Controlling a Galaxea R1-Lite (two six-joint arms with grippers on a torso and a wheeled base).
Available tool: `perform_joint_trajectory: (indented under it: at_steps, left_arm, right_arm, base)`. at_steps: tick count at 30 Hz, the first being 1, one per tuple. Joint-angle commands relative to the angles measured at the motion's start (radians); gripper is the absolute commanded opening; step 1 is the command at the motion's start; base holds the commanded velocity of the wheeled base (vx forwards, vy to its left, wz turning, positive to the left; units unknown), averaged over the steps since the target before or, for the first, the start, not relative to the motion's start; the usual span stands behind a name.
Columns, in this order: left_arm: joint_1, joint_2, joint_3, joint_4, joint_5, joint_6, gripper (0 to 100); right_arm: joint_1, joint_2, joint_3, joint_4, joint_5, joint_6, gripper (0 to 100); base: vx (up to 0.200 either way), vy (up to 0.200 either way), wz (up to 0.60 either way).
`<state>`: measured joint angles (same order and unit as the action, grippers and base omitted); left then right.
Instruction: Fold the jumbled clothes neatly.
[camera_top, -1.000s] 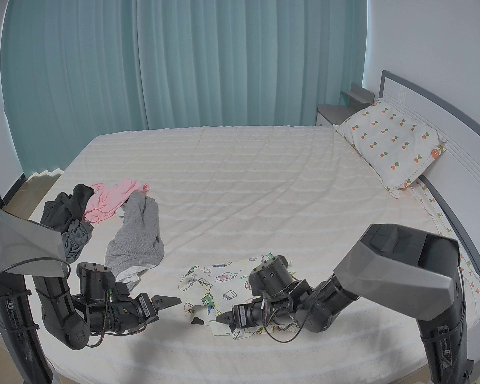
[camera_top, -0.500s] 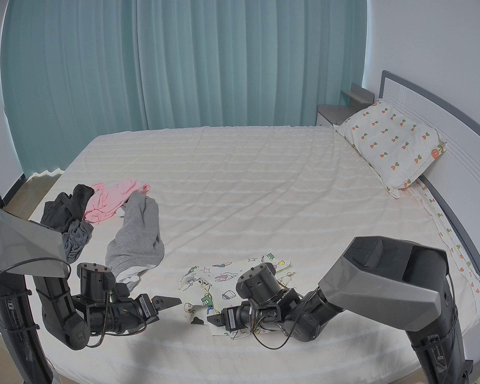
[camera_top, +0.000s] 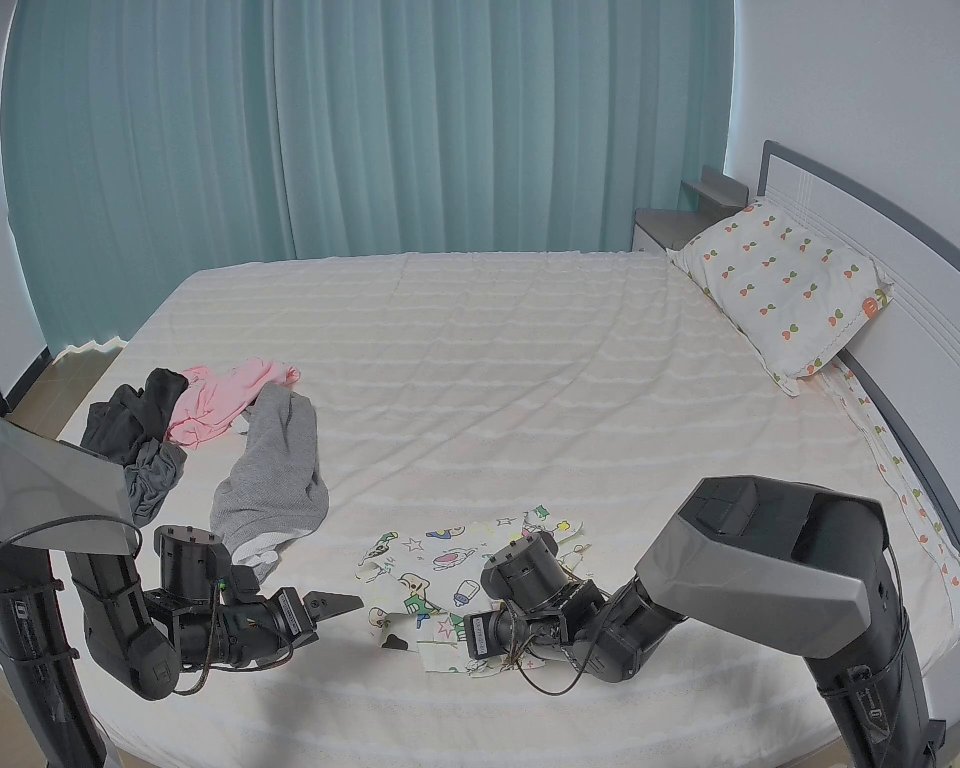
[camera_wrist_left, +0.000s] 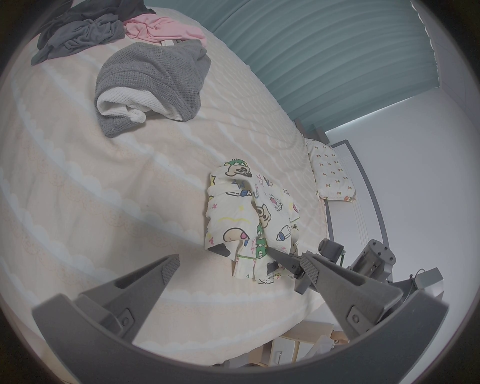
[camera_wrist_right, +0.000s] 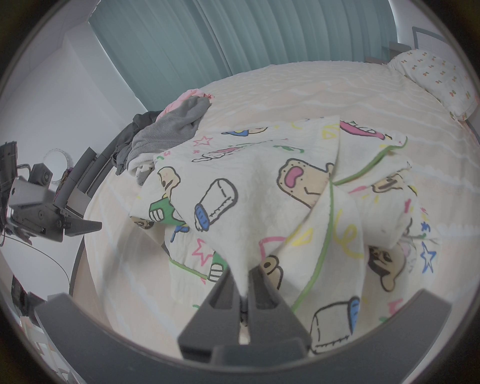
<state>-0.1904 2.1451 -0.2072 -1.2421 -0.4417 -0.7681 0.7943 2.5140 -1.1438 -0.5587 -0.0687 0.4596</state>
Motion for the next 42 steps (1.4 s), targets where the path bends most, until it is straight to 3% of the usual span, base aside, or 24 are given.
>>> perform_joint_trajectory:
  at_steps: [1, 9, 17, 23, 24, 33, 35, 42]
  left_arm:
    - [0.0, 0.001, 0.0, 0.0, 0.0, 0.0, 100]
    - [0.0, 0.001, 0.0, 0.0, 0.0, 0.0, 100]
    - [0.0, 0.001, 0.0, 0.0, 0.0, 0.0, 100]
    - [0.0, 0.001, 0.0, 0.0, 0.001, 0.003, 100]
    - [0.0, 0.002, 0.0, 0.0, 0.001, 0.009, 100]
    - [-0.004, 0.009, 0.0, 0.0, 0.015, 0.012, 100]
    - [-0.009, 0.009, 0.0, 0.0, 0.026, 0.012, 100]
    - [-0.011, 0.013, 0.0, 0.0, 0.029, 0.012, 100]
  right_arm:
    - [0.0, -0.055, 0.056, -0.003, 0.0, 0.001, 0]
    - [-0.044, -0.196, 0.15, 0.0, 0.017, -0.029, 0]
    - [-0.075, -0.236, 0.208, -0.021, 0.133, -0.041, 0]
    - [-0.082, -0.198, 0.211, -0.063, 0.135, -0.042, 0]
    - [-0.084, -0.198, 0.214, -0.064, 0.135, -0.044, 100]
    - [-0.089, -0.187, 0.219, -0.102, 0.15, -0.056, 100]
    - [-0.075, -0.132, 0.203, -0.23, 0.185, -0.047, 100]
    - [-0.046, -0.073, 0.171, -0.262, 0.188, -0.021, 100]
  base:
    - [0.0, 0.0, 0.0]
    - [0.0, 0.0, 0.0]
    - [0.0, 0.0, 0.0]
    - [0.0, 0.0, 0.0]
    - [0.0, 0.0, 0.0]
    - [0.0, 0.0, 0.0]
    - [0.0, 0.0, 0.0]
    - [0.0, 0.0, 0.0]
